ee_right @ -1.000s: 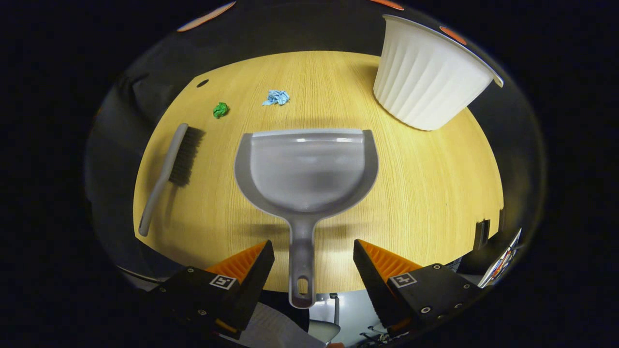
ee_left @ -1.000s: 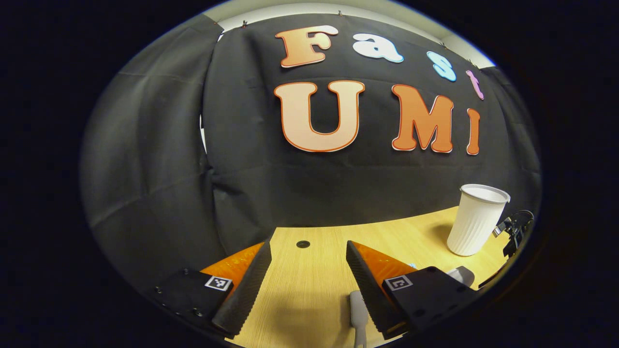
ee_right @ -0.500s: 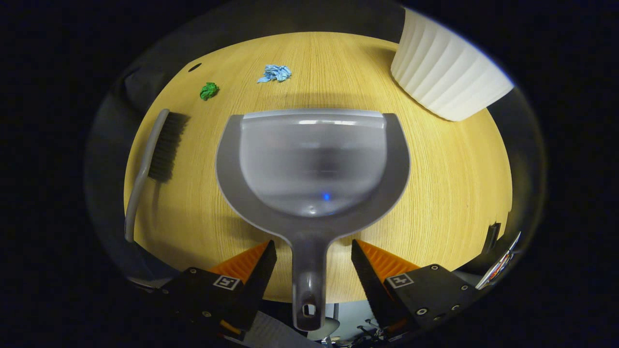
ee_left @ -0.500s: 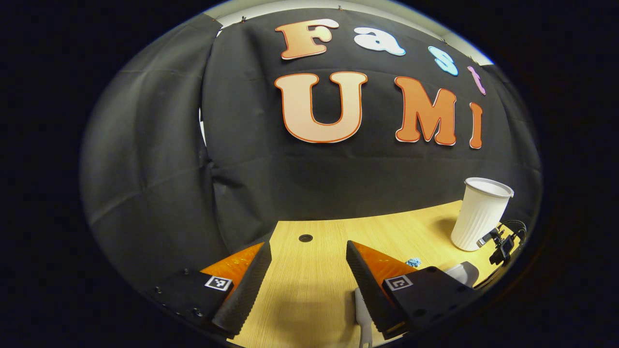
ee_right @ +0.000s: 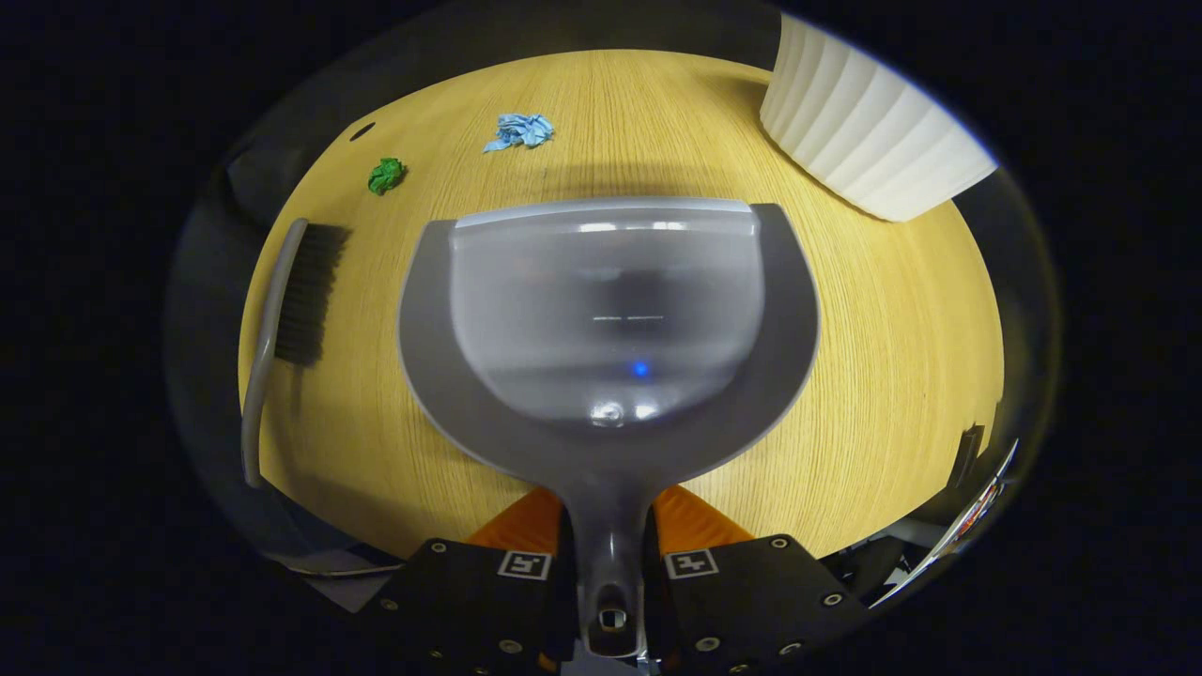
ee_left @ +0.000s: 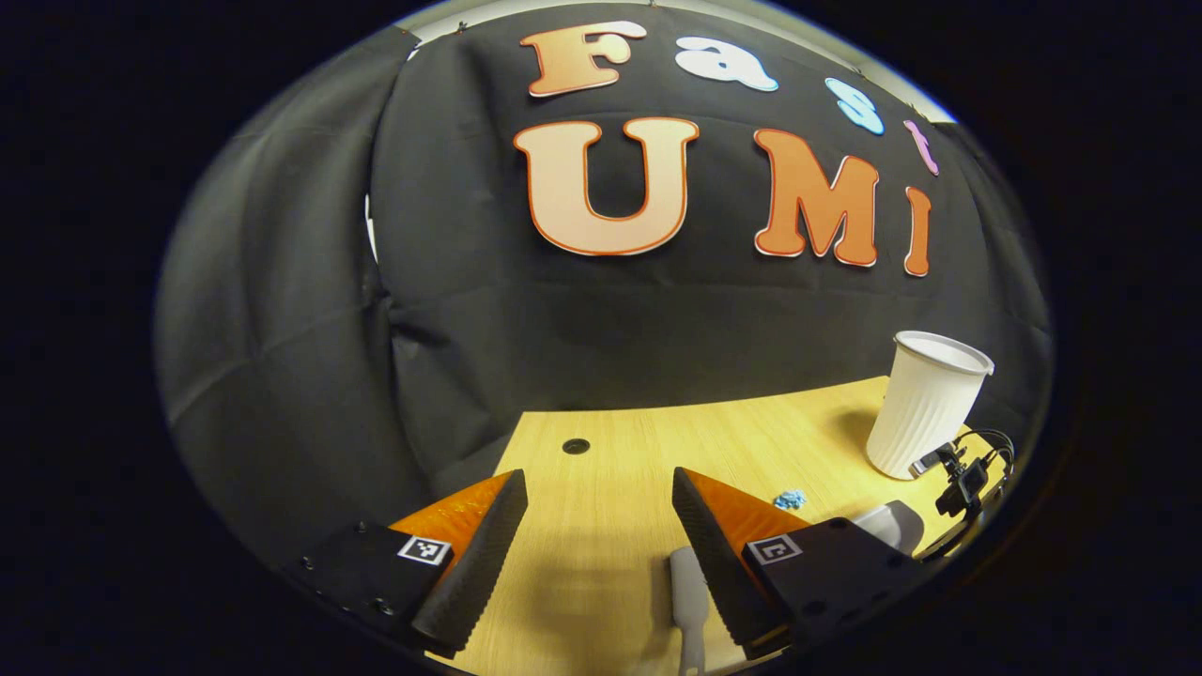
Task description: Pick up the small broom and dustpan from the desktop, sweep the trash into the dustpan with the broom, and then empty the trash into the garbage bin.
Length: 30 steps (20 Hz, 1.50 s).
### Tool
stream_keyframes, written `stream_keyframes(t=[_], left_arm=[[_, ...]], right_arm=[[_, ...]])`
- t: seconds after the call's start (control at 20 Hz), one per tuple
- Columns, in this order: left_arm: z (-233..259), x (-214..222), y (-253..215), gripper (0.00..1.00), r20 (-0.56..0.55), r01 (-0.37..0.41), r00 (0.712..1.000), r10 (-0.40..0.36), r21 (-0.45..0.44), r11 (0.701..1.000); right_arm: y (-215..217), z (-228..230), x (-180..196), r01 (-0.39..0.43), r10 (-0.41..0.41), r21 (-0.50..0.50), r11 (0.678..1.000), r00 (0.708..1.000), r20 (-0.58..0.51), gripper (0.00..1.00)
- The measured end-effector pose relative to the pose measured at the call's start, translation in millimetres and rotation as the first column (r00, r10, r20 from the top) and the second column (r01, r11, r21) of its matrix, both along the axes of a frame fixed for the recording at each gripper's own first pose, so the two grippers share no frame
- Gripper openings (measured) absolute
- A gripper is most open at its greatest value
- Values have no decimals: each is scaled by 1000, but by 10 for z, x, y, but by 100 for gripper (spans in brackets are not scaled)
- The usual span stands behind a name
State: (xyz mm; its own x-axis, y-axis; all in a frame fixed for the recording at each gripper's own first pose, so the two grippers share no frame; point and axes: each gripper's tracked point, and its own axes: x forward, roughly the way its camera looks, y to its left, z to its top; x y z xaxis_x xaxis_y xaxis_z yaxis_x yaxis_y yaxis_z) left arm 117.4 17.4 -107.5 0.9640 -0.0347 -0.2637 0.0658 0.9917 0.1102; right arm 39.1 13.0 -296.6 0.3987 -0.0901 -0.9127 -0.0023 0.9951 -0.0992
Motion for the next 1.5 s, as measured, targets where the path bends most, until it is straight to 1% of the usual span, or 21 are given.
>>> stream_keyframes(t=[0.05,0.1,0.15,0.2,0.3,0.35,0.4,0.45,0.6,0.7,0.75,0.85,0.9,1.0,1.05,1.1,1.3,1.35,1.5], left_arm=[[-55,4,-60,98,-18,7,1000,-7,-5,1000],[-113,6,-124,99,-42,13,999,-13,-6,1000],[-197,11,-170,99,-72,17,997,-17,-4,1000],[-277,16,-229,99,-103,24,994,-23,1,1000],[-428,44,-357,99,-158,42,987,-39,18,999],[-508,43,-412,99,-185,51,982,-45,26,998],[-571,45,-471,97,-205,62,977,-55,27,998],[-669,20,-525,100,-228,69,972,-61,27,997],[-947,-79,-630,99,-315,86,946,-74,23,996],[-1172,-176,-661,99,-382,98,921,-81,23,995],[-1291,-219,-674,97,-414,99,907,-82,21,995],[-1497,-333,-649,99,-476,89,876,-73,10,996],[-1609,-394,-613,97,-512,78,857,-61,12,997],[-1806,-495,-524,99,-572,65,819,-40,24,998],[-1897,-548,-493,99,-602,65,798,-37,25,998],[-1979,-590,-482,99,-630,64,776,-35,22,998],[-2259,-747,-438,99,-719,71,695,-30,26,997],[-2300,-778,-432,100,-730,78,683,-29,33,996],[-2359,-832,-401,99,-751,86,659,-26,41,995]], right_arm=[[3,-1,-1,-4,4,0,1000,1000,-3,27],[2,4,2,-3,3,3,1000,1000,-3,27],[1,-3,4,-5,5,4,1000,1000,-6,32],[8,-4,14,-6,7,6,1000,1000,-7,27],[0,8,10,-10,10,8,1000,1000,-8,27],[-2,9,6,-13,13,10,1000,1000,-8,31],[-3,13,7,-17,18,12,1000,1000,-11,27],[-4,10,7,-22,22,14,1000,1000,-12,27],[-17,14,12,-42,42,4,999,999,-17,27],[-17,12,8,-48,48,5,999,999,-23,27],[-19,16,4,-50,50,6,999,998,-25,27],[-20,13,1,-52,52,6,999,998,-29,27],[-19,18,3,-54,54,8,999,998,-32,27],[-17,17,1,-55,56,11,998,998,-37,27],[-16,18,1,-55,55,13,998,998,-38,31],[-12,19,0,-55,55,14,998,998,-41,27],[-10,18,4,-52,53,19,998,998,-46,27],[-5,16,2,-51,52,20,998,998,-47,27],[-3,21,2,-49,50,21,999,998,-48,27]])
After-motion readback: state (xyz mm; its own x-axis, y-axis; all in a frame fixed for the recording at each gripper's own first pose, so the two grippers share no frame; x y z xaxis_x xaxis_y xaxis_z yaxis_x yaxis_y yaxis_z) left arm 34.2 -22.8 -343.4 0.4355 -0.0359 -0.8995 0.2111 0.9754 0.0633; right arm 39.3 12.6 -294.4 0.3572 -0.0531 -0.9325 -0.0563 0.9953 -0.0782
